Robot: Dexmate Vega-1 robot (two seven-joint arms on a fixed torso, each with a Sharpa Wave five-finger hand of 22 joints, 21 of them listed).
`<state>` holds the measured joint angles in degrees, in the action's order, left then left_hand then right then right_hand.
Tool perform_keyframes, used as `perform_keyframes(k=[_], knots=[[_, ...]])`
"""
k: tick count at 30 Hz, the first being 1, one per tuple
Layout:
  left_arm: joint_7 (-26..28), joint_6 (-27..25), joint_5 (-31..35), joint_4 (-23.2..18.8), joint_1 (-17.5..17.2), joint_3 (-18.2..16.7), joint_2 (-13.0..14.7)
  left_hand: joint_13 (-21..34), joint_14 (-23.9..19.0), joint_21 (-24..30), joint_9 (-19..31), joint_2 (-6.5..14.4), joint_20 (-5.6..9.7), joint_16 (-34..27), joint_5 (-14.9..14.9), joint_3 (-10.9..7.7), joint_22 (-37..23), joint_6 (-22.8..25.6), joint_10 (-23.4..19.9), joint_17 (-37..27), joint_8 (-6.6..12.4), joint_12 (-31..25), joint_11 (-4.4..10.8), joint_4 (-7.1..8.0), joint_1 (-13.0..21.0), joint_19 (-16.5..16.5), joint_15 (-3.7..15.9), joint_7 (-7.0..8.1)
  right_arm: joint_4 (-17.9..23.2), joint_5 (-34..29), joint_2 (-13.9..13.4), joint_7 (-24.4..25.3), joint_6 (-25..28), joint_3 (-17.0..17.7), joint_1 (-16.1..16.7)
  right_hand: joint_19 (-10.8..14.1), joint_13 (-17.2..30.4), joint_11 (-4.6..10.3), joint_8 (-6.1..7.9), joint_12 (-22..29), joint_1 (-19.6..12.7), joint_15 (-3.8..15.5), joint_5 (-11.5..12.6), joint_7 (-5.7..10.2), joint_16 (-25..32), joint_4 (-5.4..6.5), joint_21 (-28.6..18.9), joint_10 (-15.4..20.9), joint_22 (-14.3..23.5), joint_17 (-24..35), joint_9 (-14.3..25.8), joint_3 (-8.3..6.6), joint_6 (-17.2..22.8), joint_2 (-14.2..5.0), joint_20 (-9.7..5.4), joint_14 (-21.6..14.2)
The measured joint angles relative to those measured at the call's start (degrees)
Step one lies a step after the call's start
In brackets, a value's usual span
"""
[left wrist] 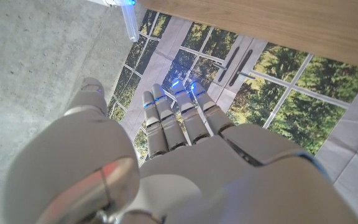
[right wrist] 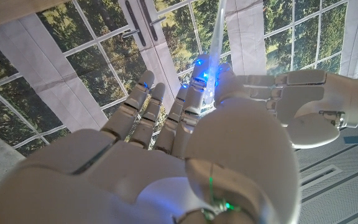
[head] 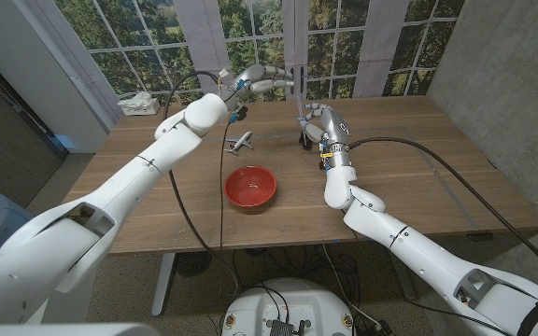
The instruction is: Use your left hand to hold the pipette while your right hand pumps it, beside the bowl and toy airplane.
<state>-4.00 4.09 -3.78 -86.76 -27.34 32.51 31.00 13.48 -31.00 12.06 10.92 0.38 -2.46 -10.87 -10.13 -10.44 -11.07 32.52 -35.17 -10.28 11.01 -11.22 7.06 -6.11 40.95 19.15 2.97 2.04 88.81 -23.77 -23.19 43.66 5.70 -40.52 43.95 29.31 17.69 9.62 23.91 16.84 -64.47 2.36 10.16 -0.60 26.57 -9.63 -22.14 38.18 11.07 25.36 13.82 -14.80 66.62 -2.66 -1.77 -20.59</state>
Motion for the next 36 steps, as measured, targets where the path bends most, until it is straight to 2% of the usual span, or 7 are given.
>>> perform_keyframes(k=[5,7,16,18,23,30,36], knots=[[-1.21,1.79,-4.13,1.44,-0.53,-0.53,-0.24,-0.2,0.0,0.0,0.0,-0.53,0.0,0.0,0.0,0.24,0.0,-0.61,0.31,0.0,0.01,0.0,0.31,-0.24,-0.53,0.0,0.0,0.01,-0.37,0.04,0.21,0.7,-0.55,0.1,0.0,0.03,0.0,0.0,0.0,0.0,0.0,0.0,0.0,0.0,0.0,0.24,0.0,0.0,0.0,0.0,-0.26,0.24,0.0,0.0,0.03,0.0],[-1.68,2.36,-5.42,1.98,-0.68,-0.67,-0.36,-0.2,0.0,0.0,-0.15,-0.57,0.0,0.0,0.0,0.35,0.0,-0.61,0.52,0.09,-0.21,-0.01,0.52,-0.35,-0.5,0.0,0.0,0.01,-0.54,0.05,0.31,0.82,-0.67,0.15,0.0,0.03,0.0,0.0,-0.45,0.0,0.0,0.0,0.0,0.0,0.0,0.24,0.0,0.0,0.0,0.0,-0.26,0.24,0.0,0.0,0.02,0.0],[-3.38,4.59,-10.54,4.3,-1.27,-0.96,-1.15,-0.69,0.0,0.0,-0.28,-1.97,0.0,0.0,0.0,0.35,0.01,-0.6,0.6,0.16,-0.21,-0.02,0.63,-1.55,0.91,0.0,0.0,0.02,-1.9,0.16,0.97,2.84,-2.98,0.31,-0.25,0.03,-0.01,0.0,-0.45,0.0,0.0,0.0,0.0,0.0,0.0,0.24,0.0,0.0,-0.01,0.0,-0.41,0.24,0.0,0.0,0.03,0.0],[-3.68,5.04,-11.59,5.01,-1.42,-0.97,-1.48,-0.72,-0.59,0.0,-0.28,-2.28,0.0,0.0,0.0,0.27,0.01,-0.42,0.15,0.16,-0.08,-0.02,1.07,-1.63,1.22,0.0,-0.09,-0.17,-2.43,0.16,1.22,3.55,-3.86,0.32,-0.37,0.03,-0.01,0.0,-0.45,0.0,0.0,0.0,0.0,0.0,0.0,0.24,0.0,0.0,-0.01,0.0,-0.52,0.24,0.0,0.0,0.03,0.0],[-4.24,5.77,-13.51,6.29,-1.46,-0.97,-2.12,-1.04,-1.16,0.23,-0.27,-2.72,-0.05,0.0,0.0,0.07,0.01,1.64,-1.39,0.16,0.7,-0.62,1.54,-2.3,1.67,0.06,0.1,-0.9,-3.21,-0.05,1.51,4.68,-5.35,0.32,-0.62,0.27,-0.01,0.0,-0.45,0.0,0.0,0.0,0.0,0.0,0.0,0.24,0.0,0.0,-0.01,0.0,-0.52,0.24,0.0,0.0,-0.21,0.0],[-5.76,6.04,-16.2,8.43,-0.96,-0.5,-3.37,-1.41,-1.13,0.23,-0.27,-2.69,-0.22,0.0,0.0,-0.17,0.01,4.97,-1.96,0.15,1.58,-0.71,1.52,-2.54,1.69,0.23,0.08,0.23,-4.17,-1.23,1.76,5.92,-6.88,-0.15,-1.11,0.36,0.13,0.0,-0.45,0.0,0.0,0.0,0.0,0.0,0.0,0.24,0.0,0.0,-0.01,0.0,-0.73,0.24,0.0,0.0,-0.29,0.0],[-6.97,6.06,-17.77,9.97,-0.19,0.06,-4.5,-1.52,-0.72,0.23,-0.27,-2.42,-0.21,0.0,0.0,-0.35,0.02,6.2,-1.65,0.15,1.82,-0.7,1.21,-2.72,2.41,0.22,0.11,-0.03,-4.73,-2.21,1.91,6.76,-7.61,-0.47,-1.5,0.36,0.31,0.0,-0.45,0.0,0.0,0.0,0.0,0.0,0.0,0.23,-0.38,-0.01,-0.01,0.0,-0.8,0.24,0.0,0.01,-0.29,0.0]])
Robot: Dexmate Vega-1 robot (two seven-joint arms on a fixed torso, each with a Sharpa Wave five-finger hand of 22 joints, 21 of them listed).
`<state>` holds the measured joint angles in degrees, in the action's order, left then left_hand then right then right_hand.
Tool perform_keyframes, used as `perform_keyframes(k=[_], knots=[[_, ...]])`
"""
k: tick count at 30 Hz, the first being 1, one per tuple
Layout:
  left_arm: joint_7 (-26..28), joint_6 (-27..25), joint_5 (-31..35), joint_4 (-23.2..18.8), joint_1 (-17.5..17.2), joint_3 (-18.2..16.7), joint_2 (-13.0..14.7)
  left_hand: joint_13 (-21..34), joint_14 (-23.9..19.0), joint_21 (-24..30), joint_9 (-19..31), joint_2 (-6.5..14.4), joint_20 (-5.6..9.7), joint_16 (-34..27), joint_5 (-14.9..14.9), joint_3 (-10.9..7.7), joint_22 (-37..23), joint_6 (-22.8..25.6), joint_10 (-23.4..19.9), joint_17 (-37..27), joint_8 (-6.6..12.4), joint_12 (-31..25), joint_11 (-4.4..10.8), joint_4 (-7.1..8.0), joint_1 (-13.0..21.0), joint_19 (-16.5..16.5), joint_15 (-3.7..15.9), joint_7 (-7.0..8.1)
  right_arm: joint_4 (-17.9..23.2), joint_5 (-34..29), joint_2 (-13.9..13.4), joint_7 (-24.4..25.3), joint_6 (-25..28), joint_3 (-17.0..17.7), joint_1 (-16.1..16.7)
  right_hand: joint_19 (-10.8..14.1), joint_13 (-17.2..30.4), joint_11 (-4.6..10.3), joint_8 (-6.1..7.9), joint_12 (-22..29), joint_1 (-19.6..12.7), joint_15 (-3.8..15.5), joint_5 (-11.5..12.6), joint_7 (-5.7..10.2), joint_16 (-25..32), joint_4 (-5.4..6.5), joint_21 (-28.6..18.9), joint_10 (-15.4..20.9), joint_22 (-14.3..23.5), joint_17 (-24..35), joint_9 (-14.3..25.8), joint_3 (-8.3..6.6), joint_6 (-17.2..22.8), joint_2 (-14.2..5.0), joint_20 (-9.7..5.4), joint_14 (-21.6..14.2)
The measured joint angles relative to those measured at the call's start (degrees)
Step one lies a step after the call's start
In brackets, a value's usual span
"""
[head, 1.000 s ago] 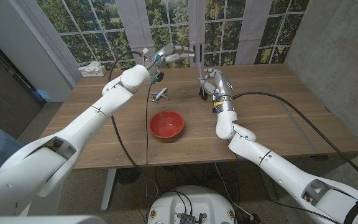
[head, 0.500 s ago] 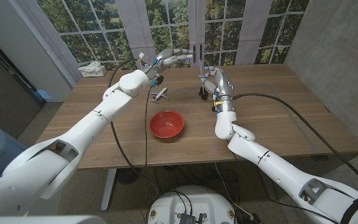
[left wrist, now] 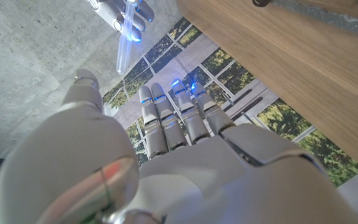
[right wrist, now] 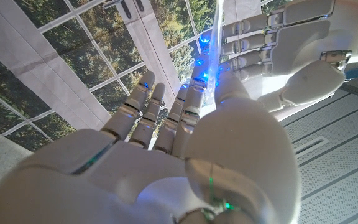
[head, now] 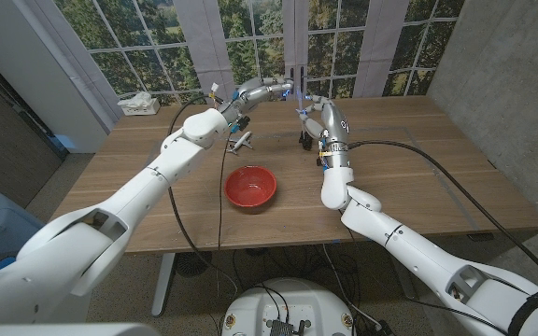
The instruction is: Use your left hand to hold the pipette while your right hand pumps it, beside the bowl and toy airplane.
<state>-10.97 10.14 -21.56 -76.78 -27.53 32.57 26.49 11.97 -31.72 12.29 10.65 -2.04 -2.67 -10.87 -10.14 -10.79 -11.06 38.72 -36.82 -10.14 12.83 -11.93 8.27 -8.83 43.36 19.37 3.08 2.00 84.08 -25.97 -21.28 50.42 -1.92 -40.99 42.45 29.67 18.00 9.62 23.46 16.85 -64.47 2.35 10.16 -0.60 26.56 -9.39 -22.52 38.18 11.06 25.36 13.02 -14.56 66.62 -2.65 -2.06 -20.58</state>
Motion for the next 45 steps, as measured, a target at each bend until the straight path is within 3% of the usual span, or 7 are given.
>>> perform_keyframes(k=[13,20,30,32,36,40,45], knots=[[-1.1,-1.19,-1.05,1.65,1.75,1.6,-1.87,-0.26,0.22,0.0,0.01,0.41,-0.21,0.0,0.0,-1.28,0.0,6.44,-0.38,-0.01,1.37,0.0,0.36,-1.05,3.88,-0.21,-0.22,-0.64,-0.31,-1.65,-0.07,1.09,-1.29,-0.44,-0.28,-0.22,0.0,0.32,0.0,0.0,0.0,0.0,0.0,0.0,0.0,0.0,-0.06,0.32,0.0,0.0,-0.25,0.0,0.0,0.0,-0.21,0.0],[-0.96,-2.37,-1.12,1.12,1.89,2.07,-2.07,-0.53,0.2,0.22,0.01,2.23,-0.48,-0.4,0.0,-2.53,0.0,11.99,-1.88,-0.15,2.24,0.0,1.05,-0.73,6.3,0.13,-0.2,-1.51,-0.05,-2.15,-0.34,1.26,-1.6,-0.47,-0.22,-0.22,0.0,0.31,0.0,0.0,0.0,0.0,0.0,0.0,0.0,0.0,-0.06,0.32,0.0,0.0,-0.25,0.0,0.0,0.0,-0.2,0.0],[-0.29,-3.22,-2.02,-0.28,1.24,2.0,-2.1,-0.79,-1.49,0.66,-0.44,5.56,0.02,-0.7,0.0,-4.9,0.0,16.77,-3.61,-0.25,2.23,-0.45,2.16,0.06,8.05,0.62,-0.01,-1.43,1.21,-2.78,-0.71,1.25,-1.41,-0.37,0.44,-0.22,0.09,0.31,0.0,-0.31,0.0,0.0,0.0,0.0,0.0,0.0,-0.06,0.32,-0.01,0.0,-0.52,0.0,0.0,0.0,-0.2,0.0],[-0.28,-3.33,-2.29,-0.51,1.06,1.93,-2.1,-0.78,-1.66,0.66,-0.53,5.66,0.12,-0.7,0.0,-4.97,0.0,15.16,-3.26,-0.25,0.67,-0.22,1.82,0.13,7.25,0.72,-0.01,-2.09,1.5,-2.86,-0.74,1.23,-1.2,-0.27,0.63,-0.22,0.06,0.31,0.0,-0.32,0.0,0.0,0.0,0.0,0.0,0.0,-0.06,0.31,-0.01,0.0,-0.52,0.0,0.0,0.0,-0.2,0.0],[-0.65,-3.44,-2.78,-0.73,0.91,1.84,-2.01,-0.9,-0.92,0.66,-0.45,2.11,0.02,0.07,0.0,-3.08,0.01,8.3,0.21,-0.25,-2.46,1.23,-0.54,0.66,3.45,0.61,0.03,-1.87,1.76,-2.88,-0.69,1.31,-1.05,-0.04,0.91,-0.22,0.06,0.31,0.0,-0.32,0.0,0.0,0.0,0.0,0.0,0.0,-0.06,0.31,-0.01,0.21,-0.52,0.0,0.0,0.0,-0.2,0.0],[-1.81,-3.53,-3.6,-0.71,0.89,1.82,-1.93,-1.06,0.34,0.2,-0.36,-0.1,-0.4,0.07,0.0,-1.89,0.01,3.81,3.0,-0.25,-2.91,1.56,-2.16,0.9,1.24,-0.83,-0.14,-2.22,1.87,-2.87,-0.45,1.89,-1.08,0.19,1.2,-0.22,0.06,0.31,0.0,-0.32,0.0,0.0,0.0,0.0,0.0,0.0,-0.06,0.31,-0.01,0.25,-0.52,0.0,0.0,0.0,-0.2,0.0],[-2.93,-3.54,-4.73,-0.33,0.79,1.62,-1.96,-0.94,0.93,0.2,-0.37,-0.49,-0.71,0.28,0.0,-1.63,0.01,2.96,3.49,-0.26,-2.91,1.56,-2.65,0.89,0.85,-1.15,-0.11,-2.47,1.84,-2.51,0.02,2.69,-1.42,0.5,1.49,-0.22,0.06,0.31,0.0,-0.32,0.0,0.0,0.0,-0.31,0.0,0.0,-0.06,0.31,-0.01,0.12,-0.53,0.0,0.31,0.0,-0.2,0.0]])
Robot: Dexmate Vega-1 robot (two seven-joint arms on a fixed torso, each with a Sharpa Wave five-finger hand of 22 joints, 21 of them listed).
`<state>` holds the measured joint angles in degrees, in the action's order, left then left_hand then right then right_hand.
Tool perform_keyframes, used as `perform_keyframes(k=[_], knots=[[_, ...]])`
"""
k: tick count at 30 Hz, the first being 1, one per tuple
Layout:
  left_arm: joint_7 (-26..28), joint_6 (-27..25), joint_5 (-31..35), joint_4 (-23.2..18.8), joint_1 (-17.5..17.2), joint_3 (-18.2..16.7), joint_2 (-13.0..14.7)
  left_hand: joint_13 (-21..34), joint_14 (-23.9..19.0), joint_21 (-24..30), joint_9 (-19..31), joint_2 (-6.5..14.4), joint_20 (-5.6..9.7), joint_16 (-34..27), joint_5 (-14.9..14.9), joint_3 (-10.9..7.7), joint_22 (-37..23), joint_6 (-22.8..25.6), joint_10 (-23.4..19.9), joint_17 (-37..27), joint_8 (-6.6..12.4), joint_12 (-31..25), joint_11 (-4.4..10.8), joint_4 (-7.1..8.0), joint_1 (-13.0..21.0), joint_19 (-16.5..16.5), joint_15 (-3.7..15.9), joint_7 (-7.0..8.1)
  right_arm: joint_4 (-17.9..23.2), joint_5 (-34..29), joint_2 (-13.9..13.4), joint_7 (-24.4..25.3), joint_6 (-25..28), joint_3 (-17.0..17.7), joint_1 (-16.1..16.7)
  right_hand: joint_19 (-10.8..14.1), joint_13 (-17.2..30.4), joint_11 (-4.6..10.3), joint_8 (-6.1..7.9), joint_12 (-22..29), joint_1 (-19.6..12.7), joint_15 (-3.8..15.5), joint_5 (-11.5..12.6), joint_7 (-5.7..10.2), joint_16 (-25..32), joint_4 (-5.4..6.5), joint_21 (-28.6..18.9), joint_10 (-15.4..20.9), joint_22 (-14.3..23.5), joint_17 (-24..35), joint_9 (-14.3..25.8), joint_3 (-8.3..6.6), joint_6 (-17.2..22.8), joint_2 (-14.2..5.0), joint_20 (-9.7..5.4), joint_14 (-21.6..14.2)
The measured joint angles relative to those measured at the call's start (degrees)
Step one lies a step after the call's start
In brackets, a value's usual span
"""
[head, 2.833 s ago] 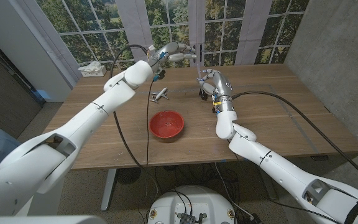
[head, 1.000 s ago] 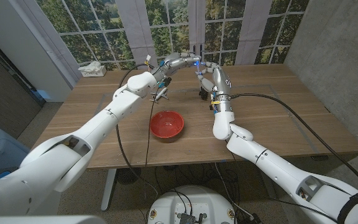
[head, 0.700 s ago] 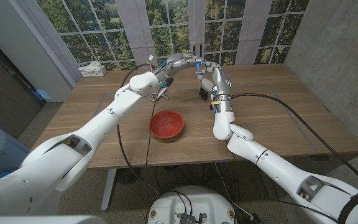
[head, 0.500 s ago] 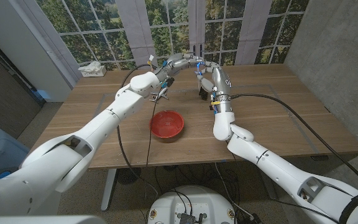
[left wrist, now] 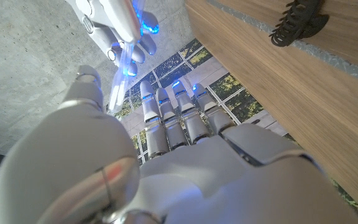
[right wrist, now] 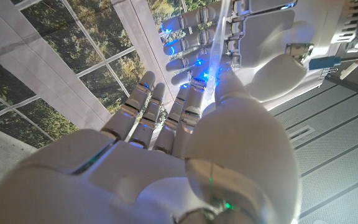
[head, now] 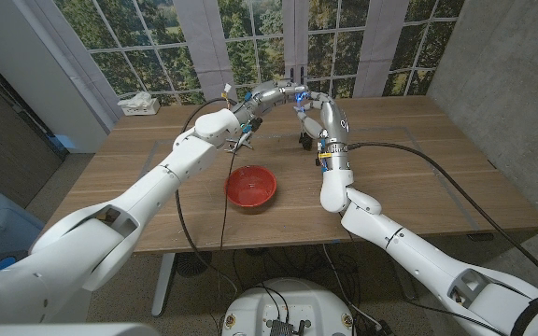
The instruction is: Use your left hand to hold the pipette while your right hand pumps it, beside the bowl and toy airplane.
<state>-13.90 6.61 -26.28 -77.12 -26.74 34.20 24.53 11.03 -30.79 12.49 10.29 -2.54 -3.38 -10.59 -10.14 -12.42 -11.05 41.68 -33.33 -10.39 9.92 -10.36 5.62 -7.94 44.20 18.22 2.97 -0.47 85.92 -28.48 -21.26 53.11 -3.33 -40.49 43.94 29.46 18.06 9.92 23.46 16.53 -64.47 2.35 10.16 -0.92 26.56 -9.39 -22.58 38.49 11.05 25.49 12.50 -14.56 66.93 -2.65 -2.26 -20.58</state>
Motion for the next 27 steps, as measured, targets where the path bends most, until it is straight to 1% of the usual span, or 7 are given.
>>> perform_keyframes(k=[5,8,11,13,17,20,27], knots=[[-0.48,0.14,-1.36,0.26,-0.38,-0.47,-0.38,-0.11,-1.16,0.31,0.0,2.09,0.31,-0.55,0.0,-1.38,0.0,3.32,-1.5,0.0,1.13,-0.9,1.49,-1.38,2.64,1.18,0.01,2.44,-0.35,0.63,0.48,0.68,-0.47,0.36,0.19,0.0,0.0,0.0,0.0,-0.23,-0.01,0.0,0.0,0.0,0.0,0.0,-0.29,0.0,0.0,0.0,-0.2,0.0,0.0,-0.01,0.0,0.0],[-0.44,0.35,-2.37,0.41,-0.86,-1.0,-0.81,-0.11,-1.97,0.63,0.0,2.38,0.54,-0.95,0.0,-1.82,0.0,4.79,-3.13,0.0,1.13,-1.34,2.09,-1.82,4.29,2.2,0.1,3.73,-0.65,1.14,0.82,1.2,-0.86,0.64,0.31,0.0,0.0,0.0,0.0,-0.22,-0.02,0.0,0.0,0.0,0.0,0.0,-0.32,0.0,0.0,0.0,-0.27,0.0,0.0,-0.02,0.0,0.0],[-0.38,0.41,-3.39,0.55,-1.16,-1.37,-1.18,-0.11,-2.59,0.91,-0.03,2.47,0.41,-1.22,0.0,-1.82,0.0,5.61,-3.73,0.0,1.13,-1.34,2.68,-1.82,4.75,2.69,0.1,5.65,-0.86,1.39,1.04,1.46,-1.07,0.78,0.35,0.0,0.0,0.0,0.0,-0.22,-0.39,0.0,0.0,0.0,0.0,0.0,-0.32,0.0,0.0,0.01,-0.28,0.0,0.0,-0.39,0.0,0.0],[-0.34,0.44,-4.14,0.74,-1.38,-1.69,-1.5,-0.11,-2.59,0.91,-0.14,2.45,0.65,-1.34,0.0,-1.82,0.0,6.14,-3.93,0.0,1.5,-1.34,2.88,-1.82,4.77,2.93,0.1,6.34,-1.04,1.51,1.16,1.62,-1.17,0.85,0.36,0.0,0.0,0.0,0.0,-0.22,-0.39,0.0,0.0,0.0,0.0,0.0,-0.32,0.0,0.0,0.07,-0.29,0.0,0.0,-0.39,0.0,0.0],[-0.34,0.44,-5.45,1.17,-1.56,-2.1,-2.0,-0.11,-2.59,0.91,-0.16,2.63,0.72,-1.34,0.0,-2.06,0.0,6.77,-4.54,-0.16,1.56,-1.83,3.49,-1.58,5.37,3.0,0.1,6.93,-1.33,1.65,1.31,1.75,-1.3,0.89,0.36,0.0,0.15,0.0,0.0,-0.22,-0.39,0.0,0.0,0.0,0.0,0.0,-0.32,0.0,0.0,0.01,-0.29,0.0,0.0,-0.39,0.0,0.0],[-0.5,0.44,-6.21,1.54,-1.57,-2.31,-2.32,-0.11,-3.12,0.91,-0.16,3.08,0.77,-1.34,0.0,-2.08,0.0,9.11,-5.11,-0.16,2.09,-1.84,4.06,-1.56,5.81,3.05,0.19,6.71,-1.56,1.65,1.41,1.83,-1.37,0.89,0.26,0.0,0.17,0.0,0.0,-0.22,-0.39,0.0,0.0,0.0,0.0,0.0,-0.32,0.0,0.0,0.0,-0.29,0.0,0.0,-0.39,0.0,0.0],[-0.97,0.21,-7.69,2.07,-1.56,-2.57,-2.89,-0.1,-4.02,1.29,-0.16,3.46,1.23,-1.34,0.0,-2.32,0.0,14.63,-7.41,-0.15,2.66,-2.23,5.13,-1.32,6.65,3.92,0.1,4.35,-2.2,1.65,1.55,2.08,-1.59,0.81,-0.13,-0.02,0.17,0.0,-0.44,-0.22,-0.39,0.0,0.0,0.0,0.0,0.25,-0.32,0.0,0.0,0.14,-0.29,0.25,0.0,-0.39,-0.02,0.0]])
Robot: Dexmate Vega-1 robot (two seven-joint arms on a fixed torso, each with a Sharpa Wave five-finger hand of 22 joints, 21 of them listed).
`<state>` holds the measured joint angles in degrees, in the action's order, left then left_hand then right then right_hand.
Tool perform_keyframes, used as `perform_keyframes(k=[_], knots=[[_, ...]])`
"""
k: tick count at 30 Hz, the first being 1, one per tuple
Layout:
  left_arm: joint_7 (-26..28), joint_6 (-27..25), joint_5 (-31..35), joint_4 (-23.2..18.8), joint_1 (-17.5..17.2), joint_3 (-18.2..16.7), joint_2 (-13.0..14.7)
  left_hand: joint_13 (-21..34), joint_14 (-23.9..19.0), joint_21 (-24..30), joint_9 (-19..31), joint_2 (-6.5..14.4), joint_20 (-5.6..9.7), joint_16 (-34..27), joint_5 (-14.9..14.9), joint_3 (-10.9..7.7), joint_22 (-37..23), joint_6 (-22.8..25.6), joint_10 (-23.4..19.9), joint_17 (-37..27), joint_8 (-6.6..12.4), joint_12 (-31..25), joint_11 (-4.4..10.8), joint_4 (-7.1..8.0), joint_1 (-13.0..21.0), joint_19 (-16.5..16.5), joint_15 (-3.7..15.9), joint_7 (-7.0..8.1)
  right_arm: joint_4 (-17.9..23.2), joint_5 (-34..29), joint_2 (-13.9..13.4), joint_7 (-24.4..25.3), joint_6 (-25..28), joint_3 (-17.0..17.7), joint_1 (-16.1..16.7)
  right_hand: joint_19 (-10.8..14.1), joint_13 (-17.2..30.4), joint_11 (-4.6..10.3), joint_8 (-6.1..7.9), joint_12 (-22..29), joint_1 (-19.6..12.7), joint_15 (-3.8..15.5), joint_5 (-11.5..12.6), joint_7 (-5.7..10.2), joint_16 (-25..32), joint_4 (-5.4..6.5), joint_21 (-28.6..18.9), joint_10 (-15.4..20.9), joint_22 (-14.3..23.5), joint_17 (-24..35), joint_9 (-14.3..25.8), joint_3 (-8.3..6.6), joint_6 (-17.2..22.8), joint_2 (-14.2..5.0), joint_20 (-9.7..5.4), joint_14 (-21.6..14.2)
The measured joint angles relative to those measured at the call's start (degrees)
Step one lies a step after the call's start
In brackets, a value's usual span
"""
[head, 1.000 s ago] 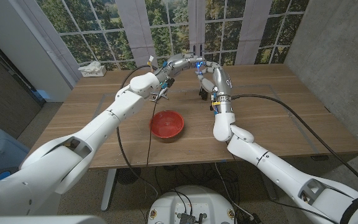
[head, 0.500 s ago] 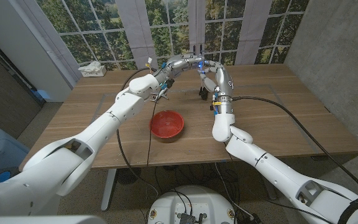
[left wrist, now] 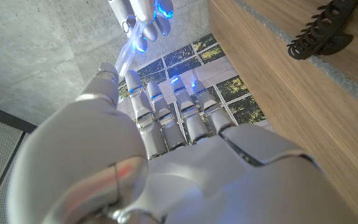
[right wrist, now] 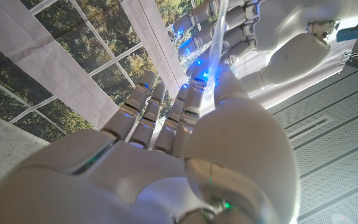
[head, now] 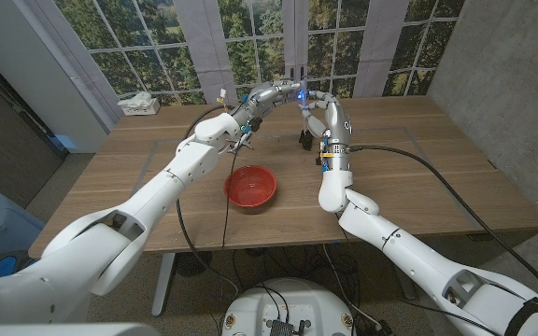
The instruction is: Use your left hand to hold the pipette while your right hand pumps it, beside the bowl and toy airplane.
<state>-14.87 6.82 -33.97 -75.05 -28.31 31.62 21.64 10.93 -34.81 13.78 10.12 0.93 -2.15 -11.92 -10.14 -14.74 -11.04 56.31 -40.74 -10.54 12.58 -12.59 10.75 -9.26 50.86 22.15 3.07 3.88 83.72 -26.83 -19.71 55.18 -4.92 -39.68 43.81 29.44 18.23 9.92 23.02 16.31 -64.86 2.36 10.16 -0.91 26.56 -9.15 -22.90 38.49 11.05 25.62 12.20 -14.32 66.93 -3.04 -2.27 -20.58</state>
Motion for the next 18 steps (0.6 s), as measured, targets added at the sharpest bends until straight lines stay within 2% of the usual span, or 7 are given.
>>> perform_keyframes(k=[9,12,18], knots=[[-0.97,-0.99,-1.6,0.69,0.51,-0.21,-0.67,0.0,0.0,0.0,0.01,0.68,0.0,0.0,0.0,-0.46,0.0,0.11,-0.09,0.01,0.0,0.0,0.09,-0.47,1.16,0.0,0.0,-1.17,-0.59,-0.22,-0.03,0.32,-0.53,-0.27,-0.37,-0.3,0.0,0.0,0.0,-0.22,0.0,0.0,0.0,0.0,0.0,0.0,-0.23,0.0,0.0,0.03,0.0,0.0,0.0,0.0,-0.3,0.0],[-1.29,-1.29,-2.08,0.82,0.61,-0.25,-0.84,0.0,0.0,0.0,0.12,1.15,0.0,0.0,0.0,-0.94,-0.3,1.03,-0.06,0.01,0.0,0.0,0.06,-0.47,2.05,0.0,0.0,-2.08,-0.64,-0.4,-0.13,0.36,-0.6,-0.32,-0.44,-0.3,0.0,0.0,0.0,-0.22,0.0,0.0,0.0,0.0,0.0,-0.01,-0.23,0.0,0.0,0.03,-0.18,-0.01,0.0,0.0,-0.3,0.0],[-1.64,-1.72,-2.73,0.87,0.69,-0.27,-1.09,0.16,0.15,-0.01,0.56,2.51,-0.39,0.0,-0.27,-2.09,-0.31,2.85,-0.19,0.1,-0.01,0.39,-0.43,-0.98,4.62,-0.4,0.15,-2.98,-0.65,-0.74,-0.41,0.38,-0.62,-0.45,-0.46,-0.3,-0.01,0.0,0.0,-0.22,0.01,0.0,0.0,0.0,0.0,-0.01,-0.22,0.0,0.0,-0.14,-0.23,-0.01,0.0,0.01,-0.3,0.0]])
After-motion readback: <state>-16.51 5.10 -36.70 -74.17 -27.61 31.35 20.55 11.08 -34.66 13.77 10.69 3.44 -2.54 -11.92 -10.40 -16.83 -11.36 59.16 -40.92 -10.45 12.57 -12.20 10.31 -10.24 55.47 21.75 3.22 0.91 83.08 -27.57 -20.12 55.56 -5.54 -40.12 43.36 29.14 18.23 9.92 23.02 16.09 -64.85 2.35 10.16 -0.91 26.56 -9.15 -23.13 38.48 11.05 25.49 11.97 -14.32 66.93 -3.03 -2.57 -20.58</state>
